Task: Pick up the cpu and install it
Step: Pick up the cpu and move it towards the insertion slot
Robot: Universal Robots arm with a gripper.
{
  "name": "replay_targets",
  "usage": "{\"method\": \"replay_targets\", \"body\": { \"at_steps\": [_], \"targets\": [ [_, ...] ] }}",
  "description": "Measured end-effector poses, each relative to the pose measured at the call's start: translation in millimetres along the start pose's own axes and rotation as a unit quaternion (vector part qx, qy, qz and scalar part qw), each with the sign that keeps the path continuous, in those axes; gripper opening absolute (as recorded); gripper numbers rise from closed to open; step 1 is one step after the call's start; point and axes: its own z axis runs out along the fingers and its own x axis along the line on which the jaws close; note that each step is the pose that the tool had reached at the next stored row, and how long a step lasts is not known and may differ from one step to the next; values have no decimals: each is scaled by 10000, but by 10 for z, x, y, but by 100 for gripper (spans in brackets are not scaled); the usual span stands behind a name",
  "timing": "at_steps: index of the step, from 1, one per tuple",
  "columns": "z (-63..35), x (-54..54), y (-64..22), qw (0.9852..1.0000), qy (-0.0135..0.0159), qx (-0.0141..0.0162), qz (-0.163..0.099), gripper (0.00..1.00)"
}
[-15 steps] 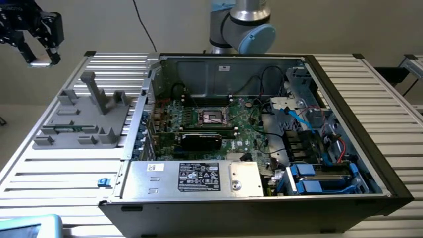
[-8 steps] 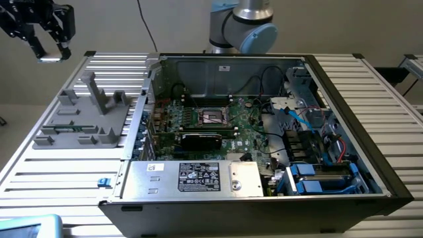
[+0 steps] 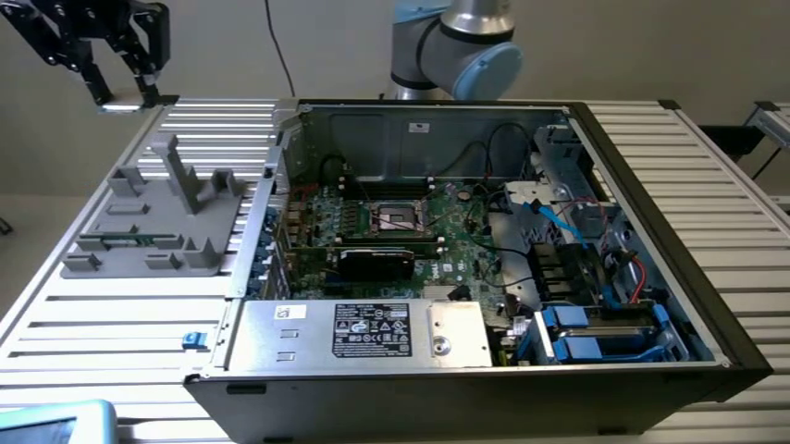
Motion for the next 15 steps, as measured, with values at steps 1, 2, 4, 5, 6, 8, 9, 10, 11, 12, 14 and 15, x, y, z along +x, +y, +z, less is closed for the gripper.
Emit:
{"method": "replay_targets", "body": {
  "at_steps": [1,2,4,5,6,8,9,10,11,12,14,15],
  "targets": [
    [-9,-41,-8,10000,0,-3,0,55],
    [-17,-84,-18,10000,0,-6,0,55],
    [-35,-160,-34,10000,0,-14,-1,55],
    [-42,-199,-41,10000,0,-17,-1,55],
    [-49,-240,-48,10000,-1,-21,-1,55],
    [-62,-315,-62,10000,-2,-28,-2,55],
    [-69,-353,-69,10000,-2,-31,-2,55],
    [-75,-393,-76,10000,-2,-35,-2,55],
    [-81,-432,-83,10000,-3,-39,-2,55],
    [-87,-473,-90,10000,-3,-43,-2,55],
    [-98,-553,-106,10000,-2,-51,-3,55],
    [-103,-594,-113,10000,-3,-56,-3,55]
  ]
}}
